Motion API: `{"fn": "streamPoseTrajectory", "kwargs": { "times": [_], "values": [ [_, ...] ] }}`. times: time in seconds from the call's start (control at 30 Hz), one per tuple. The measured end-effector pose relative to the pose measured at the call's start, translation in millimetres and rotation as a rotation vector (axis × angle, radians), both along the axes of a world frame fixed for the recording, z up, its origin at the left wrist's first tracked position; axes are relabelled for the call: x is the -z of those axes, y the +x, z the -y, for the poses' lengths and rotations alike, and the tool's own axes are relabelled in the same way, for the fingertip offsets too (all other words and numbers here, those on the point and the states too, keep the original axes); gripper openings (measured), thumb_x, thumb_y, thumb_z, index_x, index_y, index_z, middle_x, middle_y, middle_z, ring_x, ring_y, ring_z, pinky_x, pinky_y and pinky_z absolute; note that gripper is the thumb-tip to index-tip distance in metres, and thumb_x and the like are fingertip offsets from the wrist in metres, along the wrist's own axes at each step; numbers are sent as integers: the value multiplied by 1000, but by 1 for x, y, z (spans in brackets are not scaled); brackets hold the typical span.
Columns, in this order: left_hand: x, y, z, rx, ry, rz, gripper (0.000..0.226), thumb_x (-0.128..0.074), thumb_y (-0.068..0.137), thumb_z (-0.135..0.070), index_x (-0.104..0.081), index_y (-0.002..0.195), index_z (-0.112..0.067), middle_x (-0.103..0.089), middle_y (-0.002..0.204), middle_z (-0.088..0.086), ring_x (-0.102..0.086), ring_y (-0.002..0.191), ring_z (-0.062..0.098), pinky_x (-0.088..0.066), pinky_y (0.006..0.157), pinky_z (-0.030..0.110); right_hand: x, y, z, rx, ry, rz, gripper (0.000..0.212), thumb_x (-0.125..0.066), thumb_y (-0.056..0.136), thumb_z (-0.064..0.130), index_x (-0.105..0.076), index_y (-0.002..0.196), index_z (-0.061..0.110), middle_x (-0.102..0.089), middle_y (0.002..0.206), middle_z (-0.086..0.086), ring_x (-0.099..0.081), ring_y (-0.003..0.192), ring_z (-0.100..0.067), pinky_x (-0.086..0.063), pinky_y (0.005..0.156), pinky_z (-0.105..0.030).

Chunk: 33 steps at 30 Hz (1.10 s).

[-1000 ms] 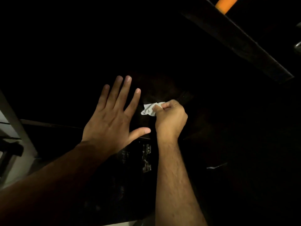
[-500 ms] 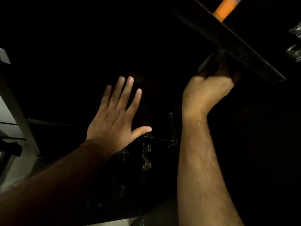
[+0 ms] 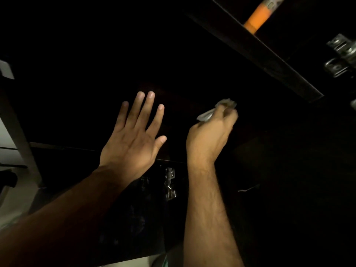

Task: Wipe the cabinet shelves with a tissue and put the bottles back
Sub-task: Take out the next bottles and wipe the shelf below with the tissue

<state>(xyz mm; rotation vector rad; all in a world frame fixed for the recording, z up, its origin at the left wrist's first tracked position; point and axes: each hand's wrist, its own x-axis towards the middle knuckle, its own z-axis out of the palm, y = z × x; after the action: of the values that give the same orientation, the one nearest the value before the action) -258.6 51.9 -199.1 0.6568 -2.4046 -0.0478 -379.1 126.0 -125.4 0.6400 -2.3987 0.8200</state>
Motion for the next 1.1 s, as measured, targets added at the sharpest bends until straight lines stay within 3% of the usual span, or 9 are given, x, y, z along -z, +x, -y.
{"fn": "streamPoseTrajectory", "kwargs": {
  "times": [0.2, 0.43, 0.57, 0.67, 0.73, 0.83, 0.9, 1.0, 1.1],
  "values": [
    [-1, 1, -1, 10, 18, 3, 65, -29, 100, -39, -15, 154, -5, -1, 161, 23, 4, 150, 35, -7, 120, 56, 41, 11, -11, -42, 347, 331, 53, -52, 91, 1, -41, 143, 6, -32, 143, -6, -59, 108, -22, -55, 87, -35],
    [-1, 1, 0, 13, 10, -4, 65, -30, 100, -37, -17, 154, -4, -2, 161, 24, 4, 150, 36, -8, 120, 56, 18, -1, -13, -89, 685, 362, 39, -52, 91, 15, -59, 130, 21, -41, 141, -4, -44, 123, -22, -42, 78, -29],
    [-2, 2, 0, 17, 29, 16, 65, -29, 100, -38, -15, 154, -4, 1, 161, 23, 7, 150, 35, -7, 120, 57, -1, -9, 3, -5, 912, 382, 35, -58, 90, 18, -59, 124, 10, -51, 129, -10, -50, 116, -26, -45, 75, -33],
    [-3, 2, 0, 22, 47, 13, 64, -29, 101, -37, -14, 154, -5, 1, 161, 24, 8, 150, 35, -6, 120, 56, -11, -14, 9, 8, 831, 427, 21, -64, 90, 19, -65, 108, 8, -63, 102, -9, -62, 92, -22, -54, 66, -30],
    [-2, 3, 0, 30, 68, -10, 64, -30, 100, -36, -15, 154, -5, -1, 161, 23, 6, 150, 35, -5, 120, 56, -12, -18, 1, -67, 633, 398, 13, -66, 89, 20, -70, 96, 9, -66, 90, -5, -64, 81, -19, -46, 53, -20],
    [0, 1, 0, 48, 80, -36, 62, -29, 100, -36, -19, 153, -5, -4, 161, 23, 4, 150, 35, -7, 120, 56, -12, -15, -19, -181, 104, 147, 16, -58, 90, 6, -72, 98, 10, -62, 95, 4, -63, 87, -10, -42, 61, -4],
    [1, 1, 0, 49, 66, -37, 62, -28, 100, -36, -18, 154, -5, -4, 161, 23, 3, 150, 35, -8, 120, 56, -8, -13, -22, -184, -50, 5, 23, -63, 90, 4, -70, 111, 10, -60, 105, 6, -61, 92, -4, -47, 77, -4],
    [2, 1, 0, 39, 57, -29, 62, -27, 101, -36, -18, 154, -5, -3, 161, 24, 3, 150, 36, -9, 120, 57, 4, -17, -15, -166, -52, 35, 16, -67, 89, 9, -71, 105, 11, -63, 107, 2, -64, 92, -9, -54, 79, -17],
    [1, 1, 0, 39, 60, -26, 63, -27, 101, -37, -17, 154, -5, -3, 161, 24, 3, 150, 36, -8, 120, 56, 18, -21, -11, -94, 235, 119, 15, -61, 93, 16, -72, 102, 12, -62, 107, -4, -64, 90, -21, -54, 75, -27]
  ]
}}
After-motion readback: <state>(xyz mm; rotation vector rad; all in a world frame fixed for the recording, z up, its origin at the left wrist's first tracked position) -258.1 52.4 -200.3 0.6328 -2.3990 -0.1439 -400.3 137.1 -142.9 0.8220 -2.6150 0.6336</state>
